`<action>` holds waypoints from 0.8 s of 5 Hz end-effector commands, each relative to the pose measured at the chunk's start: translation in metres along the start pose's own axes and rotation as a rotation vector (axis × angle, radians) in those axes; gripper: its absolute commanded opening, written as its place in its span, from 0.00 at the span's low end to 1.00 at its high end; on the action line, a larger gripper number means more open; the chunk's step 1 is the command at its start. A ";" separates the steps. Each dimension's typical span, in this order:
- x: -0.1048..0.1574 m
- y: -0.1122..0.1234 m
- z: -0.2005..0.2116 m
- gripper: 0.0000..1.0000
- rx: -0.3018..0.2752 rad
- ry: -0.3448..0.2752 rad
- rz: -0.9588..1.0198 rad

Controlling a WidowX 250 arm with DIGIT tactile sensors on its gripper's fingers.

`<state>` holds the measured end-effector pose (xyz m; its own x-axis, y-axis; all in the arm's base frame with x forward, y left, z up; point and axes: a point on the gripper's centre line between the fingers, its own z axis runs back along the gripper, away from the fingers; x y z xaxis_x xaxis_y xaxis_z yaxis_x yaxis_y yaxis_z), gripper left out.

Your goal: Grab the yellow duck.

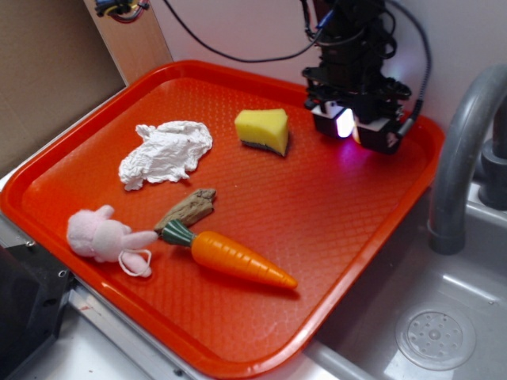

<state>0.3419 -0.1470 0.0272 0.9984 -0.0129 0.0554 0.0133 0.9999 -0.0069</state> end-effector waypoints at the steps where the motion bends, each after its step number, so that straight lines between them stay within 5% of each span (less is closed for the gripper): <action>1: -0.043 0.028 0.101 0.00 0.056 -0.130 -0.005; 2: -0.063 0.042 0.138 0.00 0.035 -0.123 0.009; 4: -0.090 0.067 0.204 0.00 0.142 -0.054 0.064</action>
<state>0.2382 -0.0711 0.2052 0.9985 0.0328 0.0446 -0.0394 0.9870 0.1560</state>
